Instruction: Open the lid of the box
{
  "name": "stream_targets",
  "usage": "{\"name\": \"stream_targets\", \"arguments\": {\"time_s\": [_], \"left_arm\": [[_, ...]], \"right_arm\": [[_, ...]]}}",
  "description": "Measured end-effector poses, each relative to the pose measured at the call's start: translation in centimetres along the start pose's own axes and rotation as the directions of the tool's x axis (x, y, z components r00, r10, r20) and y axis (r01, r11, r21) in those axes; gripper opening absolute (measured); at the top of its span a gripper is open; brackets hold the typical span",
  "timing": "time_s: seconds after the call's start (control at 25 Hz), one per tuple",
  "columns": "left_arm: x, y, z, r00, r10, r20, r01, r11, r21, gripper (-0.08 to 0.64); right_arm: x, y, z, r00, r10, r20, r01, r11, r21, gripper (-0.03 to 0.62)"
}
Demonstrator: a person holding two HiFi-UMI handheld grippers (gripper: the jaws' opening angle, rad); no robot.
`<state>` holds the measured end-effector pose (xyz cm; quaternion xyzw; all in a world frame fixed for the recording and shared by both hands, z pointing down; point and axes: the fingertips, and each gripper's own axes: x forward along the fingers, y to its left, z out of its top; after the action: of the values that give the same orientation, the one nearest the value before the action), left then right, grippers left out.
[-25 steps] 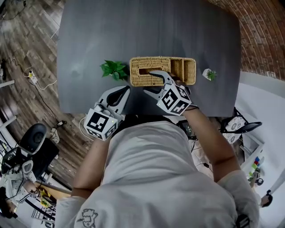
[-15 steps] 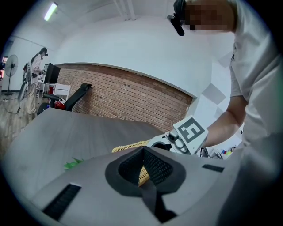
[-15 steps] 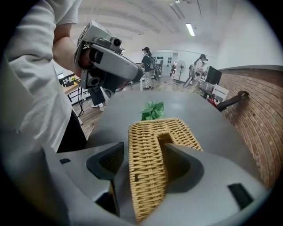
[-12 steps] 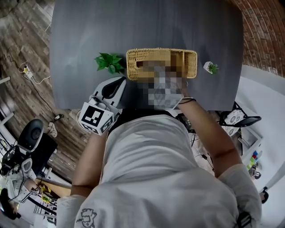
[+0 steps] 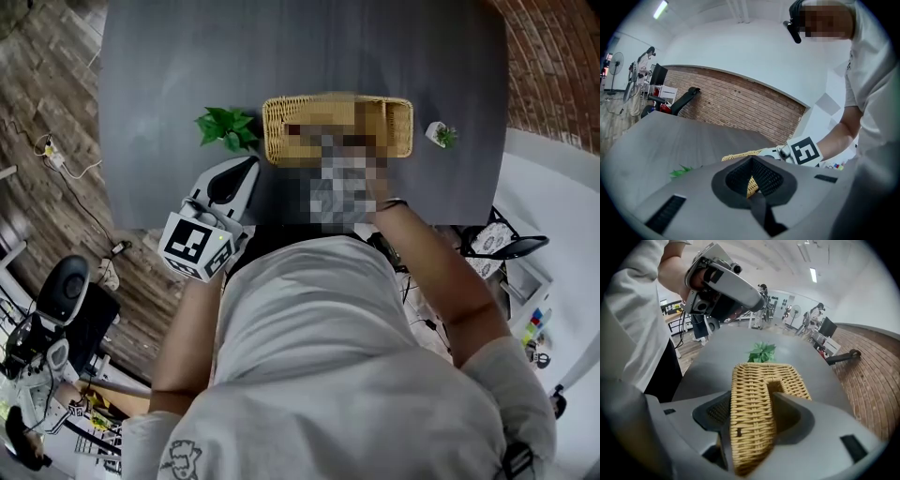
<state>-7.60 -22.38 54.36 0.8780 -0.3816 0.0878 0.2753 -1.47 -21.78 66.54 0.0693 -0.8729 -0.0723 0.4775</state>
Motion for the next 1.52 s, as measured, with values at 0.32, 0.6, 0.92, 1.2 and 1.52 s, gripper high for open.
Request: {"name": "stream_targets", "arguments": {"time_s": [0.32, 0.6, 0.92, 1.2, 1.52], "left_arm": [[-0.3, -0.1, 0.6, 1.000, -0.015, 0.004, 0.014, 1.000, 0.014, 0.011], [-0.5, -0.5, 1.6, 1.000, -0.009, 0.026, 0.009, 1.000, 0.022, 0.011], [-0.4, -0.7, 2.8, 0.999, -0.006, 0.050, 0.005, 0.999, 0.031, 0.011], [-0.1, -0.3, 4.3, 0.998, -0.001, 0.061, -0.002, 0.999, 0.043, 0.011], [0.9, 0.4, 4.9, 0.999, 0.004, 0.043, -0.007, 0.998, 0.057, 0.011]], "right_arm": [[-0.4, 0.0, 0.4, 0.993, 0.121, -0.013, -0.121, 0.992, 0.042, 0.267], [-2.6, -0.8, 1.8, 0.968, 0.249, 0.024, -0.250, 0.962, 0.109, 0.261], [-5.5, -3.2, 4.0, 0.960, 0.275, 0.053, -0.278, 0.957, 0.078, 0.206], [-7.2, -5.8, 5.8, 0.951, 0.299, 0.075, -0.302, 0.953, 0.025, 0.107], [-7.4, -12.0, 7.1, 0.971, 0.229, 0.063, -0.225, 0.972, -0.067, 0.043]]}}
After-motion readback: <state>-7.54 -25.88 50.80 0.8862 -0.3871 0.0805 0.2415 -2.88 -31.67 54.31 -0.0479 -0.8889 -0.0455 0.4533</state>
